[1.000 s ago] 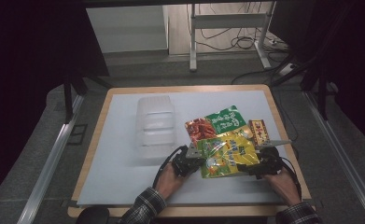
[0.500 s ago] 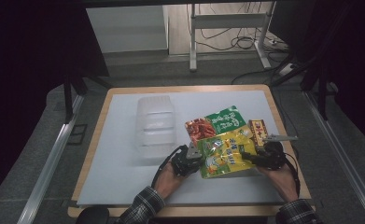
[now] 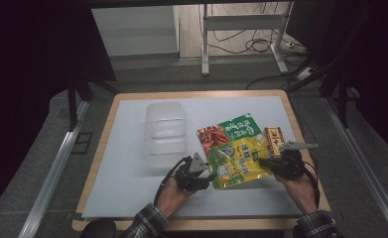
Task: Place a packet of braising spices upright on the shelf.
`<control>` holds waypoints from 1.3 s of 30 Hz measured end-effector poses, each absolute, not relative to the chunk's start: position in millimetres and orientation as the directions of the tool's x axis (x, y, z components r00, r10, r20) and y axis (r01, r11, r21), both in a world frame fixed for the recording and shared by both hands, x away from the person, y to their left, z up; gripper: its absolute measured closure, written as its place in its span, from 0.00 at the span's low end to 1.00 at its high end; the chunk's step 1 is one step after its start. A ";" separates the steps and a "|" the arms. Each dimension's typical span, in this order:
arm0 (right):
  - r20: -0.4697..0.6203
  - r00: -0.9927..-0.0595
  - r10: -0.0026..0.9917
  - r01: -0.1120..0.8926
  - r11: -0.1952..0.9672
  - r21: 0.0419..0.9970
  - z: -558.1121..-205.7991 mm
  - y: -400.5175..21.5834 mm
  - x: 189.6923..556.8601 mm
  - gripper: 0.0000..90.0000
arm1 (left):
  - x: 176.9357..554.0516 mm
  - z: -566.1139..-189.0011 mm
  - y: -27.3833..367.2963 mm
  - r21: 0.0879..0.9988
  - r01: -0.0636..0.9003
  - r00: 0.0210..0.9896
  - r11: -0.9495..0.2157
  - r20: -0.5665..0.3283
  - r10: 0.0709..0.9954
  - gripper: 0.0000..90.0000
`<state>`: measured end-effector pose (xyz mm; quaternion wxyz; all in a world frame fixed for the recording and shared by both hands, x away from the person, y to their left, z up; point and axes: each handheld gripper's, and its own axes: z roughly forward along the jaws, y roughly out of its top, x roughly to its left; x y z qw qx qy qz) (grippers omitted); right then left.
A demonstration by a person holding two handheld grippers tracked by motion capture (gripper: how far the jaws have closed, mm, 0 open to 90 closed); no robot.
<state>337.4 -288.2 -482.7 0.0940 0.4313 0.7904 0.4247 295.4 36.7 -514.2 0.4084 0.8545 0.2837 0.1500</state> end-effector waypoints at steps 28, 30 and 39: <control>0.283 -0.685 0.671 0.553 0.225 0.802 -437.1 -271.0 343.5 0.98 | 251.4 -516.4 88.3 0.805 0.387 0.764 -0.449 -0.007 0.645 0.05; 0.286 -0.692 0.662 0.548 0.225 0.805 -433.2 -269.0 344.6 0.99 | 249.3 -516.8 91.7 0.807 0.389 0.755 -0.444 -0.003 0.656 0.04; 0.283 -0.722 0.631 0.525 0.234 0.819 -416.5 -258.3 349.1 0.99 | 241.0 -518.7 103.6 0.817 0.366 0.748 -0.446 0.027 0.663 0.01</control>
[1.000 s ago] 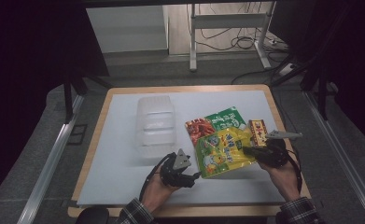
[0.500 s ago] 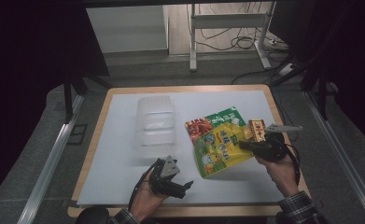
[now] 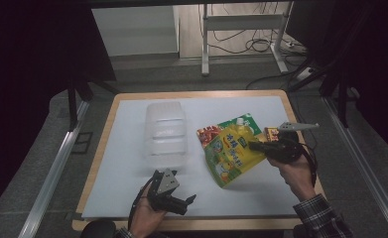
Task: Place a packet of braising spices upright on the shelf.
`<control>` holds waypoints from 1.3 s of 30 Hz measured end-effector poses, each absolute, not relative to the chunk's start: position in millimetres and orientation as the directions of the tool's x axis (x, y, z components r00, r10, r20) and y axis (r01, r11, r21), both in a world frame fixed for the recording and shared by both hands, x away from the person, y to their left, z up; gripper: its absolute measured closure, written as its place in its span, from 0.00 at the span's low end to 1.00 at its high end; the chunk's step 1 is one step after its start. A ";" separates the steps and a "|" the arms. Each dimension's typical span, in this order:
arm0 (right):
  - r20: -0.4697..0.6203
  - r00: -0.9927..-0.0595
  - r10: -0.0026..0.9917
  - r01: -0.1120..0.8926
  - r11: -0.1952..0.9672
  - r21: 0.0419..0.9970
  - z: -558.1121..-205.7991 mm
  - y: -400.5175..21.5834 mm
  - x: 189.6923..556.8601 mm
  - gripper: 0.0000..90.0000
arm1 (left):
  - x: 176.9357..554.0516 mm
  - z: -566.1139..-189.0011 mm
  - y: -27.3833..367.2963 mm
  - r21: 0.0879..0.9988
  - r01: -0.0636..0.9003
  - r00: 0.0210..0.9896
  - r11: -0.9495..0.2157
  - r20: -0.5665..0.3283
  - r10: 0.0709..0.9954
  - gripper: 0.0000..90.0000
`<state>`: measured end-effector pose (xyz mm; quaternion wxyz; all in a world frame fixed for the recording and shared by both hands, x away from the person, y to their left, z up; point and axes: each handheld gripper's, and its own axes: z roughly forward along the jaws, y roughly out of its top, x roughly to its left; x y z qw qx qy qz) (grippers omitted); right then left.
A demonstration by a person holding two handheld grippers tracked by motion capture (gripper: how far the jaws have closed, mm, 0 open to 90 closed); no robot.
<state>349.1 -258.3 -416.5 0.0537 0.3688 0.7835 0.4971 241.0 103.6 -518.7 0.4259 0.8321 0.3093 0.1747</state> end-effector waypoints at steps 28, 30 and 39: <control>0.205 -0.777 0.595 0.441 0.283 0.852 -376.1 -244.3 364.2 0.99 | 232.7 -520.6 111.7 0.832 0.339 0.730 -0.439 0.061 0.681 0.00; 0.205 -0.783 0.587 0.437 0.286 0.853 -374.0 -242.7 367.6 0.99 | 231.8 -520.2 113.9 0.835 0.340 0.724 -0.434 0.063 0.687 0.00; 0.199 -0.815 0.545 0.403 0.286 0.869 -362.5 -232.1 383.7 0.99 | 229.4 -519.9 123.7 0.829 0.374 0.713 -0.415 0.029 0.700 0.00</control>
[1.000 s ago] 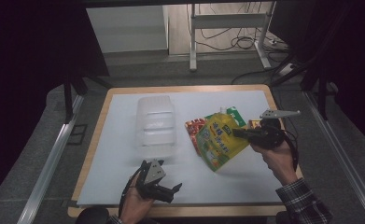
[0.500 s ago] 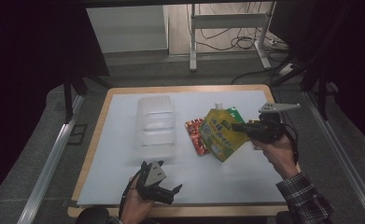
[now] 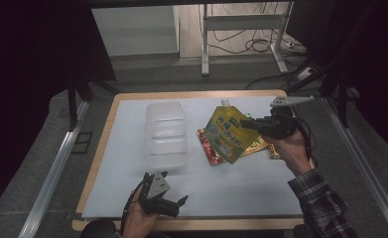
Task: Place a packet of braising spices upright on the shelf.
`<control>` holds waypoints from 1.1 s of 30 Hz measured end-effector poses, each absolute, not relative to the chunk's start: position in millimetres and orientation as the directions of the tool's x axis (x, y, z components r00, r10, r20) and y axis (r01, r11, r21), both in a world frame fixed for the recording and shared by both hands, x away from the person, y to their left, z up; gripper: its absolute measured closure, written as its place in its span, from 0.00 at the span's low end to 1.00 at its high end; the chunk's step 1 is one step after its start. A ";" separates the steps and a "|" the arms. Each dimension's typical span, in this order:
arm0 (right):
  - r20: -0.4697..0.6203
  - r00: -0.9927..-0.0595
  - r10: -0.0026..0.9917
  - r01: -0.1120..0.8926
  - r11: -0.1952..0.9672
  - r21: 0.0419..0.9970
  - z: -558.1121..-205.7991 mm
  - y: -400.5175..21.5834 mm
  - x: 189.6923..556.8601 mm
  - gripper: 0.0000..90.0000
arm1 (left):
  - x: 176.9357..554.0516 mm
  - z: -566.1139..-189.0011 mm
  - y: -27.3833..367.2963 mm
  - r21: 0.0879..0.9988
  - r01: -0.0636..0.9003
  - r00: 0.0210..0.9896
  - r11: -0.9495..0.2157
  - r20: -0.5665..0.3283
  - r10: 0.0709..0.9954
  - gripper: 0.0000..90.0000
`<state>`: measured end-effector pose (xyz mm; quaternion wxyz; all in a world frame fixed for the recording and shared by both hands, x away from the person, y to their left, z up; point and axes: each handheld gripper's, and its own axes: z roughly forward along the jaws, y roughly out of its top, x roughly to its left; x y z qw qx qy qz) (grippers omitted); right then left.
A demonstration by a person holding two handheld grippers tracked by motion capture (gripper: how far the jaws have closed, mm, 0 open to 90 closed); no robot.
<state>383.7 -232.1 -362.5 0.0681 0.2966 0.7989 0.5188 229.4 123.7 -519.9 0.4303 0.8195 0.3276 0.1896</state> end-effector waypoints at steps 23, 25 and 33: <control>0.173 -0.842 0.511 0.371 0.314 0.874 -346.0 -191.3 422.9 0.99 | 221.7 -520.3 120.9 0.834 0.312 0.748 -0.455 0.080 0.659 0.00; 0.174 -0.842 0.510 0.371 0.313 0.874 -344.9 -188.0 425.7 0.99 | 221.8 -520.9 122.3 0.831 0.322 0.745 -0.454 0.074 0.663 0.00; 0.191 -0.848 0.494 0.373 0.303 0.877 -341.9 -176.2 438.1 0.99 | 221.3 -520.2 122.9 0.831 0.320 0.743 -0.455 0.078 0.665 0.00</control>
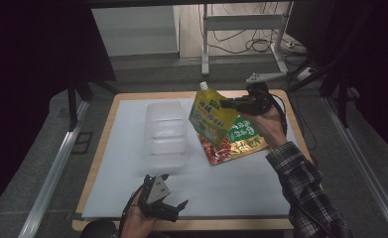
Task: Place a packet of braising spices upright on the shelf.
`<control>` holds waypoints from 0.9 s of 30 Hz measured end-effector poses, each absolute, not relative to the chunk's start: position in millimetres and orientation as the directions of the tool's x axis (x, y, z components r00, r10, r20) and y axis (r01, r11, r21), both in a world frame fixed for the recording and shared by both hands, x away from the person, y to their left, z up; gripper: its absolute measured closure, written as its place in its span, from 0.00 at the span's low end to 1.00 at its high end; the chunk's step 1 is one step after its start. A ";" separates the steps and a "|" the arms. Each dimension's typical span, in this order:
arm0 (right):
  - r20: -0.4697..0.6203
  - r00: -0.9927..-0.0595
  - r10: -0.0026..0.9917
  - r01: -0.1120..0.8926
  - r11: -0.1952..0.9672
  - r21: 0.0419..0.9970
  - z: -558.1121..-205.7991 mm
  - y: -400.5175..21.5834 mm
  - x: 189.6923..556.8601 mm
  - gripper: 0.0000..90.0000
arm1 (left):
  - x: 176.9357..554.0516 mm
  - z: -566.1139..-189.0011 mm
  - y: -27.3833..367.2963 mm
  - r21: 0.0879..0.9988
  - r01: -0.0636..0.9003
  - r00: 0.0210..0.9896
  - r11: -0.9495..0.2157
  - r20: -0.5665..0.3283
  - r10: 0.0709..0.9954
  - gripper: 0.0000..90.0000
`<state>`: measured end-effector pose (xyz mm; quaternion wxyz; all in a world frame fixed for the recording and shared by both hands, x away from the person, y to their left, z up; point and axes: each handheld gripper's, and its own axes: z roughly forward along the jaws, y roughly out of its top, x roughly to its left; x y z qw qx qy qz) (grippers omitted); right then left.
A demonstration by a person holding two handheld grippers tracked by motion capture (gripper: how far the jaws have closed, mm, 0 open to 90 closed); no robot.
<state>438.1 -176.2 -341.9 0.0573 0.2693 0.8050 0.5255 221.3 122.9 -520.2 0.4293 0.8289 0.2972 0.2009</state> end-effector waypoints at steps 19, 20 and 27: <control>0.157 -0.869 0.469 0.334 0.323 0.885 -329.7 -143.1 472.3 0.99 | 221.2 -518.3 126.7 0.841 0.315 0.740 -0.440 0.072 0.669 0.00; 0.157 -0.870 0.468 0.334 0.324 0.885 -329.4 -141.2 474.5 0.99 | 221.2 -518.2 126.9 0.841 0.315 0.739 -0.440 0.073 0.669 0.00; 0.132 -0.880 0.456 0.310 0.342 0.887 -323.6 -124.4 487.7 0.99 | 220.7 -518.0 129.5 0.843 0.318 0.735 -0.433 0.069 0.675 0.00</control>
